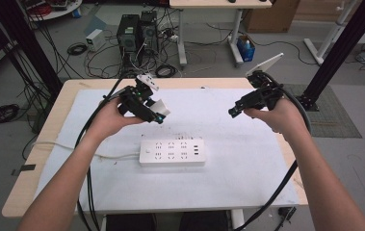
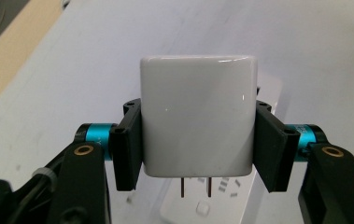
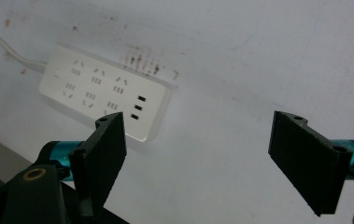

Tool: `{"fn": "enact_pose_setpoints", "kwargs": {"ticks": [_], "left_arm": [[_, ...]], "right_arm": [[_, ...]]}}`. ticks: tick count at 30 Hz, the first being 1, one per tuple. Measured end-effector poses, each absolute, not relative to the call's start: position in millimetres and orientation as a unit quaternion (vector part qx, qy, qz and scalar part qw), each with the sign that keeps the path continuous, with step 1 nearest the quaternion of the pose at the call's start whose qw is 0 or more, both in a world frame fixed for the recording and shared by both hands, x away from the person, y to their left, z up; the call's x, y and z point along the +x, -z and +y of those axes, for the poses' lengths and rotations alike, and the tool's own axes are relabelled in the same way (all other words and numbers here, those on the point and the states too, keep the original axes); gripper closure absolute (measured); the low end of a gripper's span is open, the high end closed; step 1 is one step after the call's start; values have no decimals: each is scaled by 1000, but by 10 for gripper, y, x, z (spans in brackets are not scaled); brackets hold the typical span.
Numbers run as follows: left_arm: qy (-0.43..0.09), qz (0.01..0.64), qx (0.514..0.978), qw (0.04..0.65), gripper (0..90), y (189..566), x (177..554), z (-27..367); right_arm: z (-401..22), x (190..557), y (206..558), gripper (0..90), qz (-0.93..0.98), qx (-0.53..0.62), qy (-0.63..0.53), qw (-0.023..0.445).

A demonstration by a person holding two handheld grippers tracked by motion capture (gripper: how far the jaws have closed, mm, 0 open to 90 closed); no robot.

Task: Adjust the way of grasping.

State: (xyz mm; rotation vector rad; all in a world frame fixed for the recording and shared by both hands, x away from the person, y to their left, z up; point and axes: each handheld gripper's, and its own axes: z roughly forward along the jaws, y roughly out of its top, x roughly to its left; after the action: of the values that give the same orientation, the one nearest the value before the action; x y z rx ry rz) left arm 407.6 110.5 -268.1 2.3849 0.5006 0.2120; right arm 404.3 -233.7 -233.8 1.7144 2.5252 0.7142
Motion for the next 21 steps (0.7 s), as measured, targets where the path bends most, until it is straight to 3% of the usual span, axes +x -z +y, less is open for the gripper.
{"fn": "enact_pose_setpoints", "kwargs": {"ticks": [9,19,21], "left_arm": [[-92,111,905,400,427,2743,3920,717],[-98,79,888,443,427,2754,3822,469],[-102,76,887,444,427,2752,3811,451]], "right_arm": [[-2070,3987,2331,187,773,552,-300,-91],[-1745,4010,2401,192,758,543,-331,-148],[-1702,4018,2426,257,756,539,-337,-153]]}}
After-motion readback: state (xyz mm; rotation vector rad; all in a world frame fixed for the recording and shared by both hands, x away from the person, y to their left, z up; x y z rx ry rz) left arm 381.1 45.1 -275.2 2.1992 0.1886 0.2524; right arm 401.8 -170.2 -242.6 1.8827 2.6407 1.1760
